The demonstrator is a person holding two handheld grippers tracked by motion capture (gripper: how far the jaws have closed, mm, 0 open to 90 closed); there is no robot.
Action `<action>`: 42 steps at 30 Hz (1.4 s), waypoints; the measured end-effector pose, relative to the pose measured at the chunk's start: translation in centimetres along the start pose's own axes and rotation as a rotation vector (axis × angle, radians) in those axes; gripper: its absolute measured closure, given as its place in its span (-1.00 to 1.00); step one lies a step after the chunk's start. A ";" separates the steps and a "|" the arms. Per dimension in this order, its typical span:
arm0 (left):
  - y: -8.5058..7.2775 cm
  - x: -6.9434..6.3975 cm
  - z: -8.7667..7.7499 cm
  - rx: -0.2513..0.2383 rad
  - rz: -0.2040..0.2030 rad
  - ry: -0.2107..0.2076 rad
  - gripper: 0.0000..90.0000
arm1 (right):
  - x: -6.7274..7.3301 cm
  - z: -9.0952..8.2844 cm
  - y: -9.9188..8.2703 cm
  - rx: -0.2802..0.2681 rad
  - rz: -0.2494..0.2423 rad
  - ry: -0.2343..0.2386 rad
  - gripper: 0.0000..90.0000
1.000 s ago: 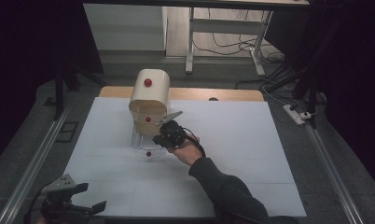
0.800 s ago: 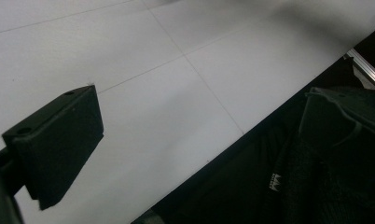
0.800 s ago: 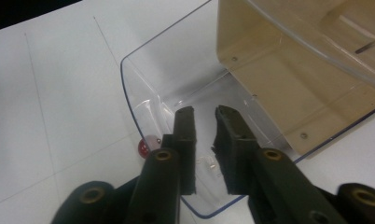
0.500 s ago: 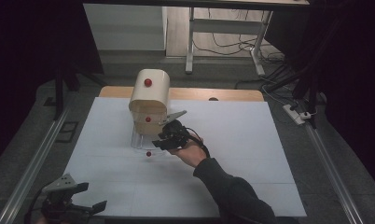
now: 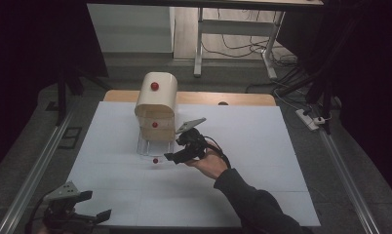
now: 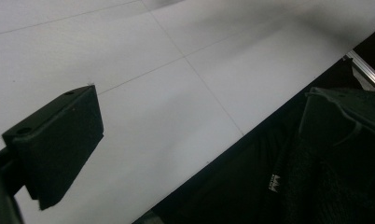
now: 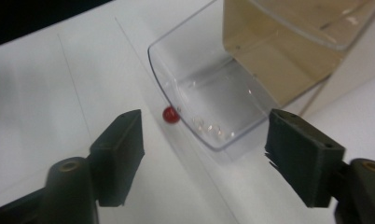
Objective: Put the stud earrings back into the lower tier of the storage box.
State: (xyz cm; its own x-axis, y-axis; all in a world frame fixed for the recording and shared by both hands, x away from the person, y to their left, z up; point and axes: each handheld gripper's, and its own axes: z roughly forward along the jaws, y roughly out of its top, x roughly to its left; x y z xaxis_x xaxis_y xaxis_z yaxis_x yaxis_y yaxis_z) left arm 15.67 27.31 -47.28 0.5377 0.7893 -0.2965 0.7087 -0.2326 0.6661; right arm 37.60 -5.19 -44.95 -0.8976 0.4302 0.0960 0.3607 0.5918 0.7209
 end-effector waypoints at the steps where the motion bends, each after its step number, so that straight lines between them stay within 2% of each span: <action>1: 0.0 0.0 0.0 0.000 0.001 0.001 -1.00 | 0.0 -0.2 -0.2 -0.003 -0.002 -0.004 -0.44; 3: 0.0 0.0 0.0 0.000 0.002 0.001 -1.00 | -0.1 -0.6 -0.7 -0.003 0.016 0.008 -0.52; 13: 0.0 0.0 0.0 0.000 0.005 -0.001 -1.00 | -0.2 -1.3 -1.9 -0.002 0.043 0.012 -0.75; 22: 0.0 0.0 -0.1 -0.001 0.007 -0.004 -1.00 | 0.2 -1.4 -3.1 0.016 0.036 0.022 -0.88; 27: 0.0 0.0 -0.1 -0.002 0.007 -0.004 -1.00 | 0.6 -1.7 -3.8 0.025 0.015 0.024 -0.94; 35: 0.0 0.0 -0.1 -0.001 0.007 -0.004 -1.00 | 1.2 -3.1 -5.0 0.030 -0.011 0.018 -0.98; 42: 0.0 0.0 0.0 0.000 0.005 -0.003 -1.00 | 1.5 -4.6 -6.0 0.016 -0.001 0.017 -0.98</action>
State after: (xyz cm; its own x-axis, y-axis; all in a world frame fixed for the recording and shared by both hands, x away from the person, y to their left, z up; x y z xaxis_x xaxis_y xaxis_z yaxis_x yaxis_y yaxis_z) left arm 15.61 27.31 -47.25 0.5430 0.7861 -0.2952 0.7059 -0.2369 0.6675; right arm 32.98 -11.22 -45.99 -0.9019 0.4184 0.1071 0.3640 0.6028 0.7100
